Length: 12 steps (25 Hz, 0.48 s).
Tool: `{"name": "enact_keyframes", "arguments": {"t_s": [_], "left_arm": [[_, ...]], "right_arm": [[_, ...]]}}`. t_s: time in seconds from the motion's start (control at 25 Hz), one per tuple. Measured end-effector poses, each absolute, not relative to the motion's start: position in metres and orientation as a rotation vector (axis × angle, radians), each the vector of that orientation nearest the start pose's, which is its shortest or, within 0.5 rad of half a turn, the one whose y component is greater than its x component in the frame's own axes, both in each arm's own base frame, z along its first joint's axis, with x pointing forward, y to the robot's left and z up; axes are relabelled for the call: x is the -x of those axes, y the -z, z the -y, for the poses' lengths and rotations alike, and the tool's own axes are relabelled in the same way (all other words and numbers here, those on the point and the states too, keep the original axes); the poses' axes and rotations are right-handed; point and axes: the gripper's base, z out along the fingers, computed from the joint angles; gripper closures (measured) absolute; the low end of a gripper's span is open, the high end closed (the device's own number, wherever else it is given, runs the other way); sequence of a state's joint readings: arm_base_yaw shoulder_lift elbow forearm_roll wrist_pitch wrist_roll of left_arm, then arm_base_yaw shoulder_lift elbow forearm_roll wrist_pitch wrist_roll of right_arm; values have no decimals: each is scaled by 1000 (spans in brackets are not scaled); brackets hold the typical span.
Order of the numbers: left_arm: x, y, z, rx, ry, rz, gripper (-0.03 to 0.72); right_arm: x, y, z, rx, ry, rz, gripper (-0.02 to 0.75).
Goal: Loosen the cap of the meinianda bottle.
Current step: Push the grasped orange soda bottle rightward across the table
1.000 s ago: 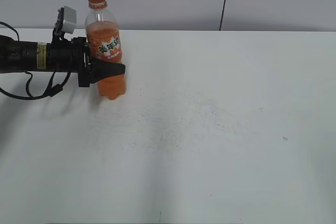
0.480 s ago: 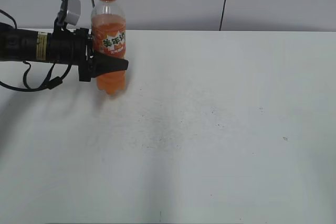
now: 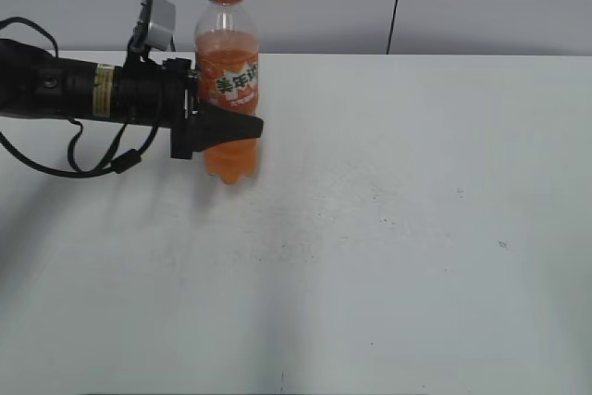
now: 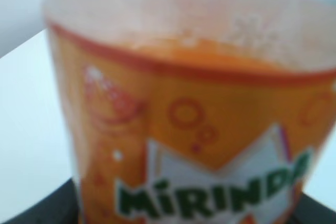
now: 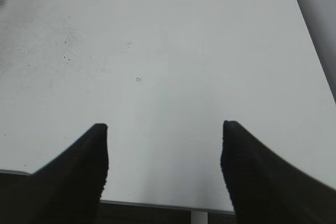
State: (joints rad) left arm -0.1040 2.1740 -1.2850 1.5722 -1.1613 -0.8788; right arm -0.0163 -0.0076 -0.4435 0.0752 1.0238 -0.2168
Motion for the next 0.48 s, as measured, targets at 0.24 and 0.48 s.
{"name": "enact_keyframes", "arguments": {"t_s": [0.24, 0.48], "left_arm": [[-374, -142, 164, -1222, 1034, -1504, 271], [-349, -135, 192, -1255, 1078, -1466, 271]], "right_arm": [[-2, -265, -6, 205, 54, -2044, 231], [-2, -265, -6, 205, 54, -2044, 231]]}}
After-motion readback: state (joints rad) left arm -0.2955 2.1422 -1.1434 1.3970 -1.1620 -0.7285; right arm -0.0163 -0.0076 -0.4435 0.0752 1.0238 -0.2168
